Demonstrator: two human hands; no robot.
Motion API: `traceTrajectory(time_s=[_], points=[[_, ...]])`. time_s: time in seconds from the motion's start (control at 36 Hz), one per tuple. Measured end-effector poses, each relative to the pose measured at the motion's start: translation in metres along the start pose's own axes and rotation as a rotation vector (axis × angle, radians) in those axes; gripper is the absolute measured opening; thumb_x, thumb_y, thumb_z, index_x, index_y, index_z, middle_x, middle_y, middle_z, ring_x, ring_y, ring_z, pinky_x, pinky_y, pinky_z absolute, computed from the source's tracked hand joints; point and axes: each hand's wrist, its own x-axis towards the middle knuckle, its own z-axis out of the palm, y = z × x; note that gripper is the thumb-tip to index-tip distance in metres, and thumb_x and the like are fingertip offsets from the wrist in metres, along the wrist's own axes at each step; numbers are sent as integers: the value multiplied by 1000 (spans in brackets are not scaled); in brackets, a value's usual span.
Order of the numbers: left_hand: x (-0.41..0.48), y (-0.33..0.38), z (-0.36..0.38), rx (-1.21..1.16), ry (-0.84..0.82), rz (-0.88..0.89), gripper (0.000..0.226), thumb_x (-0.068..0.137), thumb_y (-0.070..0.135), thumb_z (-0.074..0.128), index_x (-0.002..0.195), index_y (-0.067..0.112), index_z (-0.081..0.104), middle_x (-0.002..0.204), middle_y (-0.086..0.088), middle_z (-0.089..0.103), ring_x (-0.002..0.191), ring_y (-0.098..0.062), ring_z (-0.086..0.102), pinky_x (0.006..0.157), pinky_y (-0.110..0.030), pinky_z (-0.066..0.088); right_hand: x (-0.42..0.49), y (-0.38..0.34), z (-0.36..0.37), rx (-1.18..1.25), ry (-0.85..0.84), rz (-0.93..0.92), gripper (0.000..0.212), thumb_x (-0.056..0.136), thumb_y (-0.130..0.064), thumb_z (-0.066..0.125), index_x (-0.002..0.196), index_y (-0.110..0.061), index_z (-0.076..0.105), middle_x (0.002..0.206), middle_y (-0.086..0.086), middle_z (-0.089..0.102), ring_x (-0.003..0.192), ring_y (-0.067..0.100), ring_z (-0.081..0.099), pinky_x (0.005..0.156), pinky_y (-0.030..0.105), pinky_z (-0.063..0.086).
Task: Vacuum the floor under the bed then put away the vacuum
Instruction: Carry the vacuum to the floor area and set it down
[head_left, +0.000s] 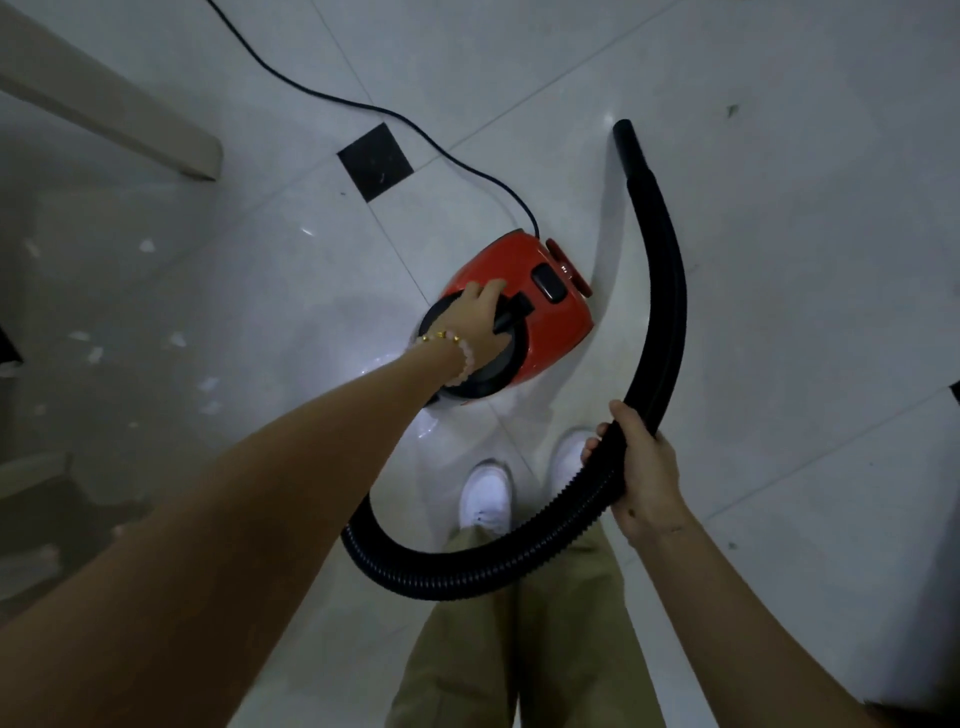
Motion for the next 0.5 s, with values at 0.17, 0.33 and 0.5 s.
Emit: traceTrajectory(time_s=[0.17,0.33,0.5], points=[[19,29,8,368,50,236,58,89,18,50,144,9,32,147,-13,35,134,-32,33,110,-43,29,-14,10,-4,-53,5,1,14,91,-21,61,84,-9,56,60,4,54,48,14,54,52,29,48],[49,53,24,624,-162,161,57,98,27,35,149,10,15,158,-8,15,146,-25,10,119,-45,7,-14,3,-12,-11,15,23,14,92,-18,60,86,-7,54,64,8,52,47,16,54,47,27,49],[70,58,29,850,-334,83,67,99,34,33,150,10,-3,160,-6,-8,148,-22,-8,119,-44,-2,-13,-3,-14,-50,-19,62,15,93,-18,58,85,-6,55,55,6,55,47,19,55,45,27,49]])
